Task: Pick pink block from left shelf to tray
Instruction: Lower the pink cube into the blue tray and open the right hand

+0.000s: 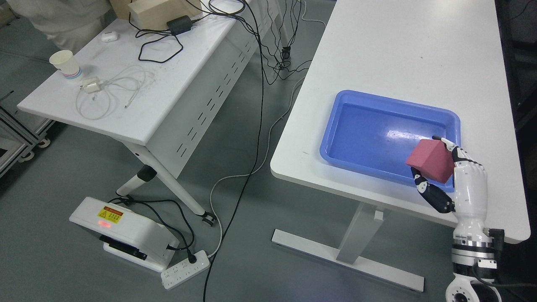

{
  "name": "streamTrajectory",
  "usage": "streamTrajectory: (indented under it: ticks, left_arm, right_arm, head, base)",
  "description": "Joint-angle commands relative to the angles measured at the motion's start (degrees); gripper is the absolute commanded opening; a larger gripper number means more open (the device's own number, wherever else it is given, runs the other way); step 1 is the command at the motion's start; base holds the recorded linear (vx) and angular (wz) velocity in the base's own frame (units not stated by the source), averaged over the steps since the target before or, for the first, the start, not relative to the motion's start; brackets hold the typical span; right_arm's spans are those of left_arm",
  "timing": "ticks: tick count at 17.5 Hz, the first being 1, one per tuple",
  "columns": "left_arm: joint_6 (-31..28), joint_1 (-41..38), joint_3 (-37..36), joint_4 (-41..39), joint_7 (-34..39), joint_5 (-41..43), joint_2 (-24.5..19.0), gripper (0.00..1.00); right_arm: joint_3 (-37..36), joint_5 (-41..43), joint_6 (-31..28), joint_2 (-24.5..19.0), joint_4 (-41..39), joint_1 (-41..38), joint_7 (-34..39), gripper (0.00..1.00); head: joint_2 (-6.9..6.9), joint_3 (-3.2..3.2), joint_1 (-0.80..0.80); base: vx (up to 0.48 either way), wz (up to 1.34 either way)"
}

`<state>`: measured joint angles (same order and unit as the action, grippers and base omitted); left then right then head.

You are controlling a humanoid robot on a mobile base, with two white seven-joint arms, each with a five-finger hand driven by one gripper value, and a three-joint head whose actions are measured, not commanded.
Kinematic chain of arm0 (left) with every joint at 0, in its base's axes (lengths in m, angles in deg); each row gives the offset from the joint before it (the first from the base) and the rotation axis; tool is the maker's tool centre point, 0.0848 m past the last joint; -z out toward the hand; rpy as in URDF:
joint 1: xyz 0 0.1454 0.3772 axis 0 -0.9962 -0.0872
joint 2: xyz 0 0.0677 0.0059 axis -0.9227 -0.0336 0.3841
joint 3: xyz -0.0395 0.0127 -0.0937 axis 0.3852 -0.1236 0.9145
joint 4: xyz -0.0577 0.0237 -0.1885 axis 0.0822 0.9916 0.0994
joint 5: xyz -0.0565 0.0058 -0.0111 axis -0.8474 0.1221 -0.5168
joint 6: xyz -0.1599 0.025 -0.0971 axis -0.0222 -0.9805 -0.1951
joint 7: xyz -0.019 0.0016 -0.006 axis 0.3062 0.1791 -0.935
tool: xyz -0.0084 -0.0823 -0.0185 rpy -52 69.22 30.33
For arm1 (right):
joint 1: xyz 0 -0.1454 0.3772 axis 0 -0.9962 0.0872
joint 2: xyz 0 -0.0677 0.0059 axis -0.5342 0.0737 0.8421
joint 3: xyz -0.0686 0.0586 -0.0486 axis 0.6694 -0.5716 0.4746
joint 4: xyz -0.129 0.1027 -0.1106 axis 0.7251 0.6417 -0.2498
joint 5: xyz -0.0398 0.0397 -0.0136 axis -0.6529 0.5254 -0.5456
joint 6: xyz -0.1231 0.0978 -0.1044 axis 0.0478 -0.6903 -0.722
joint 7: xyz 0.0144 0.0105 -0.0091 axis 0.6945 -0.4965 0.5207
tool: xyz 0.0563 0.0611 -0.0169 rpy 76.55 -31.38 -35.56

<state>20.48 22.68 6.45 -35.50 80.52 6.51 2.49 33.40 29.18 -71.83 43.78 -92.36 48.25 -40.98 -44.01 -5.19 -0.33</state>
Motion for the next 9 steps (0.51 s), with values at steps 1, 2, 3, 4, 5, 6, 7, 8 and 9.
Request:
streamTrajectory:
  ticks: [1, 2, 3, 4, 5, 6, 7, 8, 9]
  left_arm:
    - [-0.03, 1.31, 0.0, -1.0, 0.02, 0.09, -1.0, 1.0]
    - [-0.03, 1.31, 0.0, -1.0, 0.02, 0.09, -1.0, 1.0]
    - [-0.03, 1.31, 0.0, -1.0, 0.02, 0.09, -1.0, 1.0]
    - [-0.03, 1.31, 0.0, -1.0, 0.02, 0.09, -1.0, 1.0]
    - [-0.03, 1.31, 0.0, -1.0, 0.02, 0.09, -1.0, 1.0]
    - [-0.03, 1.31, 0.0, -1.0, 0.02, 0.09, -1.0, 1.0]
    - [-0.03, 1.31, 0.0, -1.0, 0.02, 0.09, -1.0, 1.0]
    - [-0.03, 1.31, 0.0, -1.0, 0.02, 0.09, -1.0, 1.0]
    - [-0.03, 1.31, 0.0, -1.0, 0.02, 0.09, -1.0, 1.0]
  right_arm:
    - [-0.88, -0.09, -0.17, 0.11, 0.01, -0.04, 0.19, 0.09]
    - [-0.62, -0.09, -0.17, 0.11, 0.01, 0.05, 0.28, 0.09]
    - [0.08, -0.26, -0.17, 0.11, 0.09, 0.05, 0.89, 0.1]
    - [0.78, -0.26, -0.17, 0.11, 0.09, 0.05, 1.86, 0.1]
    - [0.88, -0.44, -0.17, 0.11, 0.18, 0.14, 2.73, 0.1]
    - [1.14, -0.53, -0.17, 0.11, 0.27, 0.05, 3.61, 0.11]
    - [1.93, -0.61, -0.17, 0.11, 0.27, -0.04, 4.75, 0.12]
    - [2.46, -0.61, -0.17, 0.11, 0.27, -0.04, 5.2, 0.12]
    - [2.55, -0.61, -0.17, 0.11, 0.27, -0.04, 5.38, 0.13]
  head:
    - [0.0, 0.0, 0.0]
    - [0.0, 0.0, 0.0]
    - [0.0, 0.0, 0.0]
    - [0.0, 0.0, 0.0]
    - [0.0, 0.0, 0.0]
    - [0.0, 0.0, 0.0]
    - [0.0, 0.0, 0.0]
    - [0.0, 0.0, 0.0]
    - [0.0, 0.0, 0.0]
  base:
    - [0.2, -0.05]
    - [0.2, -0.05]
    - [0.184, -0.06]
    - [0.184, -0.06]
    - [0.151, -0.06]
    - [0.121, -0.03]
    - [0.121, -0.03]
    - [0.084, -0.02]
    - [0.084, -0.02]
